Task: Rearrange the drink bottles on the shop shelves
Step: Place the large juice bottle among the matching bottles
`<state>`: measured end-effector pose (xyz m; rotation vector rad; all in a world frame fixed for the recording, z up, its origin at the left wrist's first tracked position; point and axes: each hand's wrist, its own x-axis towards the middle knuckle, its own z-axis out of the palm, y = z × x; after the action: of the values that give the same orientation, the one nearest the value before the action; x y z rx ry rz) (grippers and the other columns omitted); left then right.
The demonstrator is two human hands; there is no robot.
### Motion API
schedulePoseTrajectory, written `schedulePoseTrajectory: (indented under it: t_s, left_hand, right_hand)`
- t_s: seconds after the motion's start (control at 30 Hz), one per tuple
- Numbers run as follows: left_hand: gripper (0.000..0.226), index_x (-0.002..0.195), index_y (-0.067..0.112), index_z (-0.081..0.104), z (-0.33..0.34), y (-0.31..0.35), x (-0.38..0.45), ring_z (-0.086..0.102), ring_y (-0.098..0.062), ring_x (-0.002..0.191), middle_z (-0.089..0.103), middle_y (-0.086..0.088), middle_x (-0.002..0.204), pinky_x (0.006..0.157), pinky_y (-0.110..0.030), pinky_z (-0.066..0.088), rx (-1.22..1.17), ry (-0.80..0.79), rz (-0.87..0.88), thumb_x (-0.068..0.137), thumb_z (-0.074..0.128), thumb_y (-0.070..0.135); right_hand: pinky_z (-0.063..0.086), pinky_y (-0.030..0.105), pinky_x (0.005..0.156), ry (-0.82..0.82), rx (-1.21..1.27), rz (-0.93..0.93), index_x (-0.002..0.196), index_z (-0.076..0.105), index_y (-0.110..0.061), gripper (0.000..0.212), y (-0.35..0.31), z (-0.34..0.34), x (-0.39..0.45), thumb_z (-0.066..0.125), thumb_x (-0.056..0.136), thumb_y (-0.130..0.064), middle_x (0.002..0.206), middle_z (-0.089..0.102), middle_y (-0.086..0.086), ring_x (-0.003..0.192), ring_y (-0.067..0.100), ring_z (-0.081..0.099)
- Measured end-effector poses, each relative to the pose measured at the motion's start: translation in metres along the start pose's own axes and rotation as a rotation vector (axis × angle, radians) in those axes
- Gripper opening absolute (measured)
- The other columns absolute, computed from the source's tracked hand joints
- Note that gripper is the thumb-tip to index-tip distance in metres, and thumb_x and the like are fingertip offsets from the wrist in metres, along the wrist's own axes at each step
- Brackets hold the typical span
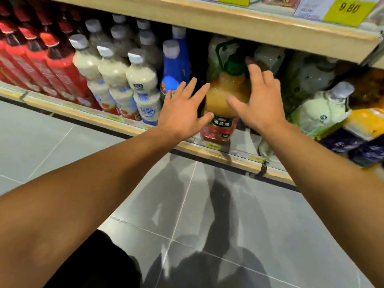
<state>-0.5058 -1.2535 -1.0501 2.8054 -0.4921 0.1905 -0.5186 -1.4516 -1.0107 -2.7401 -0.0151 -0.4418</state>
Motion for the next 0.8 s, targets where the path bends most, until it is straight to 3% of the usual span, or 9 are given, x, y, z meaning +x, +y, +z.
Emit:
schedulePoseTrajectory:
  t_s: [0.2,0.3,0.37,0.43,0.53,0.7,0.73,0.8]
  left_hand:
    - [0.076,0.157,0.032,0.023,0.005,0.000,0.000,0.017,-0.030,0.151,0.017,-0.007,0.166,0.120,-0.053,0.018,-0.106,0.039,-0.025,0.093,0.055,0.055]
    - [0.075,0.157,0.030,0.025,0.012,0.001,0.004,0.019,-0.031,0.151,0.019,-0.009,0.165,0.121,-0.051,0.018,-0.170,0.063,-0.030,0.093,0.057,0.053]
    - [0.076,0.157,0.029,0.025,0.017,0.001,0.006,0.019,-0.031,0.151,0.019,-0.010,0.165,0.122,-0.049,0.018,-0.211,0.071,-0.037,0.092,0.058,0.051]
    - [0.078,0.157,0.029,0.026,0.021,0.001,0.007,0.019,-0.031,0.151,0.020,-0.010,0.165,0.122,-0.048,0.019,-0.254,0.078,-0.039,0.091,0.061,0.050]
    - [0.083,0.157,0.030,0.025,0.028,0.001,0.006,0.019,-0.027,0.151,0.020,-0.008,0.165,0.121,-0.043,0.022,-0.358,0.080,-0.041,0.088,0.067,0.047]
    - [0.113,0.159,0.028,0.017,0.042,0.004,0.016,0.020,-0.008,0.148,0.025,-0.004,0.163,0.111,-0.012,0.019,-0.572,0.047,0.029,0.070,0.085,0.040]
    - [0.120,0.159,0.026,0.016,0.044,0.005,0.020,0.024,-0.006,0.146,0.028,-0.002,0.162,0.111,-0.010,0.020,-0.611,0.034,0.037,0.065,0.089,0.039]
    - [0.131,0.159,0.024,0.014,0.048,0.007,0.029,0.032,-0.010,0.144,0.032,-0.002,0.159,0.116,-0.023,0.029,-0.672,-0.001,0.042,0.054,0.091,0.040]
  right_hand:
    - [0.040,0.046,0.104,-0.076,0.006,0.070,0.153,0.027,-0.031,0.075,-0.026,-0.004,0.024,0.059,0.088,-0.052,0.143,0.044,0.017,0.126,0.043,0.044]
    - [0.047,0.043,0.096,-0.099,0.019,0.087,0.147,0.040,-0.027,0.065,-0.030,0.008,0.039,0.054,0.090,-0.053,0.132,0.056,0.015,0.119,0.040,0.053]
    - [0.047,0.040,0.089,-0.086,0.053,0.115,0.148,0.039,-0.031,0.058,-0.031,0.015,0.046,0.048,0.094,-0.051,0.126,0.060,0.013,0.114,0.038,0.056]
    - [0.047,0.041,0.088,-0.028,0.066,0.134,0.145,0.043,-0.031,0.050,-0.029,0.021,0.047,0.045,0.097,-0.046,0.122,0.062,0.015,0.110,0.039,0.057]
    - [0.046,0.043,0.086,0.095,0.090,0.156,0.127,0.059,-0.015,0.038,-0.025,0.024,0.041,0.043,0.101,-0.038,0.114,0.062,0.018,0.106,0.040,0.058]
    - [0.043,0.035,0.088,0.244,0.220,-0.019,0.130,0.058,-0.022,0.035,-0.016,0.027,0.011,0.050,0.097,-0.027,0.120,0.053,0.009,0.107,0.029,0.055]
    - [0.043,0.032,0.088,0.281,0.269,-0.046,0.128,0.060,-0.022,0.034,-0.014,0.027,0.004,0.052,0.094,-0.024,0.120,0.052,0.007,0.107,0.024,0.055]
    - [0.040,0.023,0.086,0.339,0.349,-0.072,0.123,0.064,-0.021,0.034,-0.011,0.027,-0.007,0.055,0.090,-0.018,0.120,0.054,0.005,0.108,0.015,0.053]
